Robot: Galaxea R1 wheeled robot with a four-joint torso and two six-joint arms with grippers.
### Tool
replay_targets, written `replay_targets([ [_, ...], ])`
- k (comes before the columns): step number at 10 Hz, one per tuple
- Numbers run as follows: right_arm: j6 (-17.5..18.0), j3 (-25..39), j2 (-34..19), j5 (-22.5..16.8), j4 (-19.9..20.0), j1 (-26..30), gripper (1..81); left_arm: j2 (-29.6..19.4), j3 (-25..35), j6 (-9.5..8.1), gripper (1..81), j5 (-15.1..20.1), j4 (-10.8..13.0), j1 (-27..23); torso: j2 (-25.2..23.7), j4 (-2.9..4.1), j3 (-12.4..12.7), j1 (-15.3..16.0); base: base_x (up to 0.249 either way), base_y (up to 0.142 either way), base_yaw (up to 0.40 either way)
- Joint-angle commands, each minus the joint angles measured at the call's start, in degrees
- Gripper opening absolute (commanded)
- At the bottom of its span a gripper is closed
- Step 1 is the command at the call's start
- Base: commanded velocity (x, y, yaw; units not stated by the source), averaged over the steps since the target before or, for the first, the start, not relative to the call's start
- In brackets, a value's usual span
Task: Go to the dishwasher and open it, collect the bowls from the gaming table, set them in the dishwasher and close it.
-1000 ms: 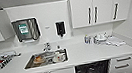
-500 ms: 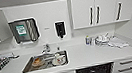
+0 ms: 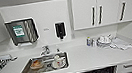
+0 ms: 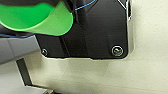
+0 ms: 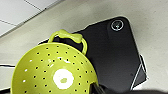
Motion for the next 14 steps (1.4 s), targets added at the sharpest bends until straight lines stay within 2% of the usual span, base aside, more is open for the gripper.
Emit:
replay_targets([
  [1,0.03,-0.04,-0.79,-1.57,-0.35,2.49,1.0,-1.27,0.13,0.1,1.0,1.46,0.43,-2.58,0.0,0.0,0.0,0.0,0.112,0.0,0.0],
  [9,0.03,-0.04,-0.7,-1.57,-0.43,2.67,1.0,-1.27,0.13,0.1,1.0,1.46,0.43,-2.58,0.0,0.0,0.0,0.0,0.092,0.0,0.0],
  [14,0.03,-0.04,-0.61,-1.57,-0.43,2.76,1.0,-1.36,0.13,0.1,1.0,1.46,0.43,-2.58,0.02,0.0,0.0,0.02,0.089,-0.082,0.0],
])
